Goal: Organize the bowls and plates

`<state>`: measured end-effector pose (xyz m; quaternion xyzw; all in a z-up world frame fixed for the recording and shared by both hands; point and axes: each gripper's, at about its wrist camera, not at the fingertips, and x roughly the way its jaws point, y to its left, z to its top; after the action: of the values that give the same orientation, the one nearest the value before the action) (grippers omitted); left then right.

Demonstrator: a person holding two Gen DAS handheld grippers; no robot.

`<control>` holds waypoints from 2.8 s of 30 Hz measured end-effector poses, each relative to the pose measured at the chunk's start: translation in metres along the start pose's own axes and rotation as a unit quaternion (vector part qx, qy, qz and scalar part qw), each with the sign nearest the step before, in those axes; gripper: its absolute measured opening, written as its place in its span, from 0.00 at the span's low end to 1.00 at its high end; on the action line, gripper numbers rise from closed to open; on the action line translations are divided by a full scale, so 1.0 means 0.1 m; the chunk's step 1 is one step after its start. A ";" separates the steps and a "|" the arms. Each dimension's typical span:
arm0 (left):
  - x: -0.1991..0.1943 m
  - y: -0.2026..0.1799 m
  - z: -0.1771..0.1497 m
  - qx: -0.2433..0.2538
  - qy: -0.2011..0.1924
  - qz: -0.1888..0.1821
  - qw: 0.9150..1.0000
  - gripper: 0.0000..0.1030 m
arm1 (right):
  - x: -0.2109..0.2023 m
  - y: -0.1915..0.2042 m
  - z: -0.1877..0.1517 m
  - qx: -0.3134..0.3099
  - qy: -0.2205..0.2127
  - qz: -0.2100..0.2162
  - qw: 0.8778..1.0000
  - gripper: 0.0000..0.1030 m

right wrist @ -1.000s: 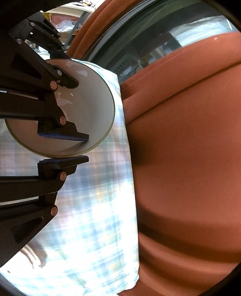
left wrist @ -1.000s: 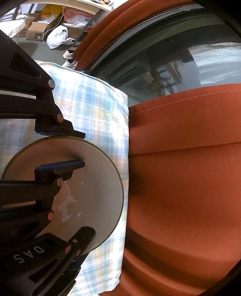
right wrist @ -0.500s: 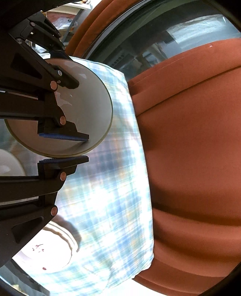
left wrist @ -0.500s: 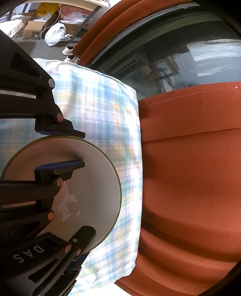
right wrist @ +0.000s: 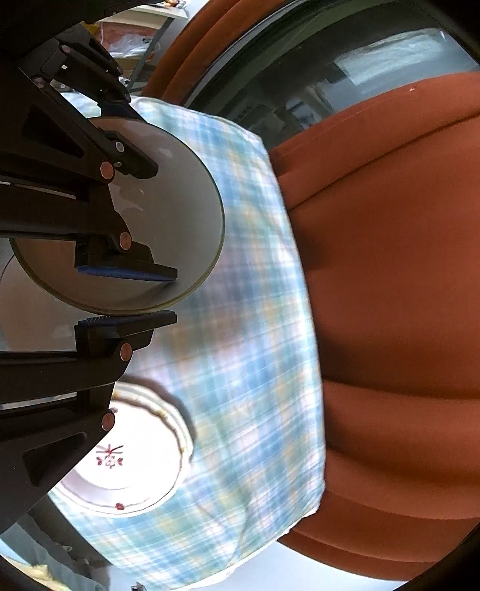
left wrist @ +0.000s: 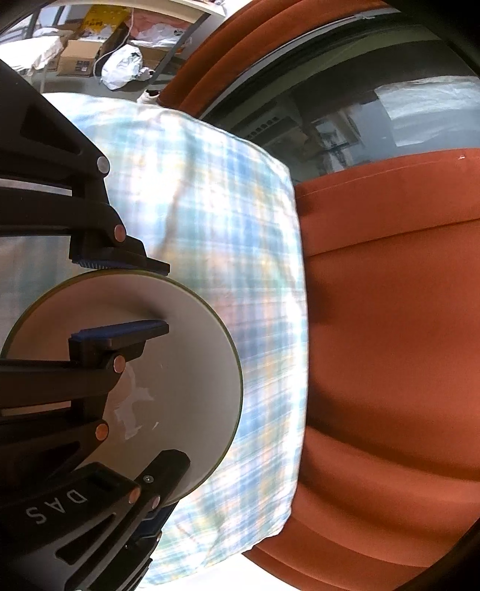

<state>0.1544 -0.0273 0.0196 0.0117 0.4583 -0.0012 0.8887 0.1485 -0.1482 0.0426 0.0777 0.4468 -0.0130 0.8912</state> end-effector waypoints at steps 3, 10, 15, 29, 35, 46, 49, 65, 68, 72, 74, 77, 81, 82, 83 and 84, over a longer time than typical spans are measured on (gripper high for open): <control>-0.04 -0.12 -0.12 0.001 0.003 0.006 1.000 0.20 | -0.04 -0.15 -0.10 -0.004 0.005 0.001 1.000 0.19; -0.10 -0.39 -0.43 -0.009 0.012 0.022 1.000 0.20 | -0.03 -0.40 -0.31 -0.015 0.020 0.018 1.000 0.19; -0.10 -0.49 -0.65 -0.025 0.024 0.042 0.999 0.20 | 0.02 -0.53 -0.47 -0.036 0.042 0.031 0.998 0.19; 0.06 -0.37 -0.87 -0.081 0.050 0.085 0.992 0.20 | 0.27 -0.45 -0.63 -0.092 0.072 0.073 0.990 0.19; 0.20 -0.32 -0.86 -0.089 0.066 0.082 0.991 0.20 | 0.44 -0.39 -0.62 -0.099 0.086 0.074 0.989 0.19; 0.43 -0.30 -0.87 -0.097 0.095 0.039 0.990 0.21 | 0.57 -0.30 -0.57 -0.128 0.079 0.028 0.988 0.19; 0.43 -0.33 -0.87 -0.089 0.090 0.043 0.991 0.21 | 0.59 -0.34 -0.57 -0.129 0.080 0.026 0.988 0.19; 0.41 -0.41 -1.03 -0.111 0.106 0.065 0.986 0.55 | 0.68 -0.53 -0.70 -0.111 0.126 0.087 0.982 0.24; 0.39 -0.38 -1.06 -0.115 0.107 0.063 0.986 0.60 | 0.69 -0.56 -0.71 -0.102 0.137 0.091 0.981 0.31; 0.39 -0.29 -1.05 -0.124 0.106 0.050 0.985 0.70 | 0.67 -0.61 -0.69 -0.090 0.138 0.083 0.983 0.52; 0.42 -0.24 -1.03 -0.125 0.107 0.036 0.986 0.75 | 0.67 -0.63 -0.67 -0.081 0.132 0.076 0.985 0.58; 0.50 -0.20 -0.98 -0.114 0.113 0.006 0.987 0.75 | 0.71 -0.65 -0.64 -0.064 0.133 0.071 0.986 0.60; 0.56 -0.16 -0.92 -0.087 0.122 -0.027 0.988 0.75 | 0.76 -0.61 -0.63 -0.052 0.140 0.051 0.988 0.60; 0.58 -0.15 -0.91 -0.080 0.125 -0.032 0.988 0.75 | 0.78 -0.60 -0.63 -0.049 0.140 0.048 0.988 0.60; 0.60 -0.14 -0.89 -0.072 0.129 -0.038 0.988 0.75 | 0.79 -0.59 -0.63 -0.045 0.142 0.046 0.988 0.60; 0.61 -0.14 -0.88 -0.066 0.131 -0.042 0.988 0.75 | 0.81 -0.58 -0.64 -0.039 0.144 0.046 0.988 0.60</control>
<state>0.1176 -0.0385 -0.0816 -0.0662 0.5698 -0.0072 0.8191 0.1414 -0.1920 -0.0673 0.0642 0.5668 0.0566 0.8194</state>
